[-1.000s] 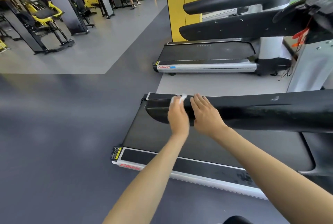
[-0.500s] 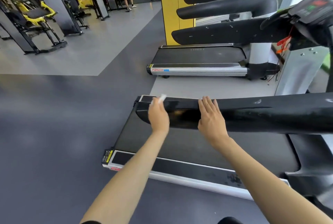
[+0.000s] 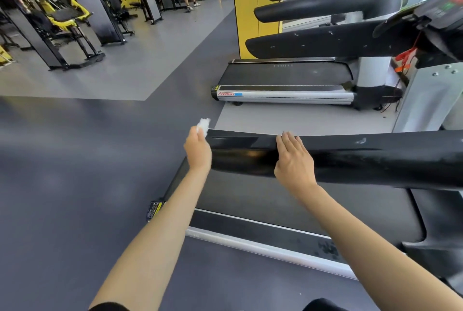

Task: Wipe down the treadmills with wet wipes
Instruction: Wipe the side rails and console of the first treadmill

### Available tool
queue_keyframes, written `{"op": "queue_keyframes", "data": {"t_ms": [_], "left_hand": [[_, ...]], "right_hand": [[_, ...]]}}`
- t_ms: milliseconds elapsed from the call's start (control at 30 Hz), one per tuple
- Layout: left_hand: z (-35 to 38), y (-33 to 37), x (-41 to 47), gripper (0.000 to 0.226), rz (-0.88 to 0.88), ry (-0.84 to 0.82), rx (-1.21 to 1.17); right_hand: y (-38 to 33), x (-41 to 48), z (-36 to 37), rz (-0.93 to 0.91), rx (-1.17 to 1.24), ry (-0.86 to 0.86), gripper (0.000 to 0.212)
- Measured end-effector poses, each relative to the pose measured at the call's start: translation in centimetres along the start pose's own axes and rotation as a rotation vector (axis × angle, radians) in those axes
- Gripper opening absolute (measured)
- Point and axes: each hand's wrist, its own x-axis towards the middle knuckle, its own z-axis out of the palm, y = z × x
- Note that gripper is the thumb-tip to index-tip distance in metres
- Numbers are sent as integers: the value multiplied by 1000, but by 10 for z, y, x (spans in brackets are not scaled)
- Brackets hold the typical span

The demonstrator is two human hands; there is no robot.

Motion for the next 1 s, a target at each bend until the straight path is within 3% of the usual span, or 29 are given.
{"op": "queue_keyframes", "data": {"t_ms": [133, 333, 533, 600, 700, 800, 867, 933, 1000], "left_hand": [[54, 14, -65, 33, 281, -121, 137], [46, 61, -83, 25, 300, -359, -26], [6, 37, -20, 23, 78, 15, 65], [19, 23, -30, 25, 100, 5, 172], [61, 20, -71, 33, 319, -64, 284], [87, 45, -107, 39, 376, -100, 193], [89, 62, -119, 35, 310, -184, 43], [82, 75, -120, 27, 131, -279, -169], [65, 83, -106, 26, -38, -182, -324]], "right_hand": [[7, 0, -2, -39, 20, -20, 62], [25, -3, -11, -104, 37, 25, 57], [44, -12, -18, 1, -6, 8, 52], [50, -13, -21, -32, -21, -4, 55], [56, -13, -24, -84, -20, -35, 58], [60, -10, -27, -115, -11, -69, 61], [63, -10, -27, -140, -26, -88, 65], [64, -10, -27, -160, -40, -105, 67], [64, -11, -28, -165, -50, -128, 67]]}}
